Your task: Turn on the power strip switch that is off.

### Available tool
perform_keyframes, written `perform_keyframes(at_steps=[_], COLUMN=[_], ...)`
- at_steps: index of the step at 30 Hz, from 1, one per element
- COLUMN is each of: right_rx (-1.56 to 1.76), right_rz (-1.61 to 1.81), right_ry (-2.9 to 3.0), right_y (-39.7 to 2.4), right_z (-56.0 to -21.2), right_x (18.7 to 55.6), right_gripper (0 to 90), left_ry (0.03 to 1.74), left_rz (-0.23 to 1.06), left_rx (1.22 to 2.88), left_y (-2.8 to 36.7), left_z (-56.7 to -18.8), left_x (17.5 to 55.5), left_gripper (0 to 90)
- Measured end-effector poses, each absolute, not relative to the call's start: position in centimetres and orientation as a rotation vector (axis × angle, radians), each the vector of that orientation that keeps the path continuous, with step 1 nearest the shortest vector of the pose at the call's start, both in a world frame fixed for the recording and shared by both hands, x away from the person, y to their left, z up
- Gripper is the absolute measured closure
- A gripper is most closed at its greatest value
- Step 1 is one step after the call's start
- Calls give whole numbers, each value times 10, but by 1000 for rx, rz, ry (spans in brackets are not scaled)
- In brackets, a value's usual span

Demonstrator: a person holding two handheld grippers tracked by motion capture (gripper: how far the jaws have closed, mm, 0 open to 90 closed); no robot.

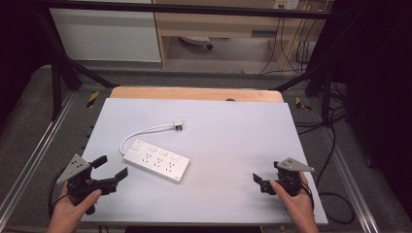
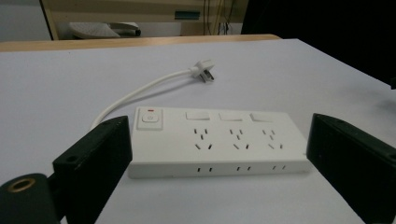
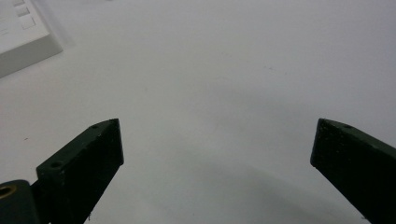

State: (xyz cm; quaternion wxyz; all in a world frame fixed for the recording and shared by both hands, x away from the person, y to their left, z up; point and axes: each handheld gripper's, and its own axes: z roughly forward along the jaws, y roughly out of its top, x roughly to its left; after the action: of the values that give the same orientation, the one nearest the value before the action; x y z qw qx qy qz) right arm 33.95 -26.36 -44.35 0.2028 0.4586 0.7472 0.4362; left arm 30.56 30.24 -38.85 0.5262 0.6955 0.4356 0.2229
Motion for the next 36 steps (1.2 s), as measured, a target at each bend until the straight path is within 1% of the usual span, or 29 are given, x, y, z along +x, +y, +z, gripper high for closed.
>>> perform_keyframes(at_steps=[14,30,36], right_rx=[1279,1277,1274], right_rz=[1250,1247,1248], right_ry=[2087,2090,2091], right_y=[-265,-265,-265], right_z=[-442,-442,-442], right_x=[339,339,339], right_gripper=[29,29,29], left_ry=[1016,992,978], left_rz=[498,465,477], left_rx=[1715,1767,1793], left_y=[280,256,249], left_z=[-380,-374,-372], left_x=[319,333,338], left_gripper=[86,141,157])
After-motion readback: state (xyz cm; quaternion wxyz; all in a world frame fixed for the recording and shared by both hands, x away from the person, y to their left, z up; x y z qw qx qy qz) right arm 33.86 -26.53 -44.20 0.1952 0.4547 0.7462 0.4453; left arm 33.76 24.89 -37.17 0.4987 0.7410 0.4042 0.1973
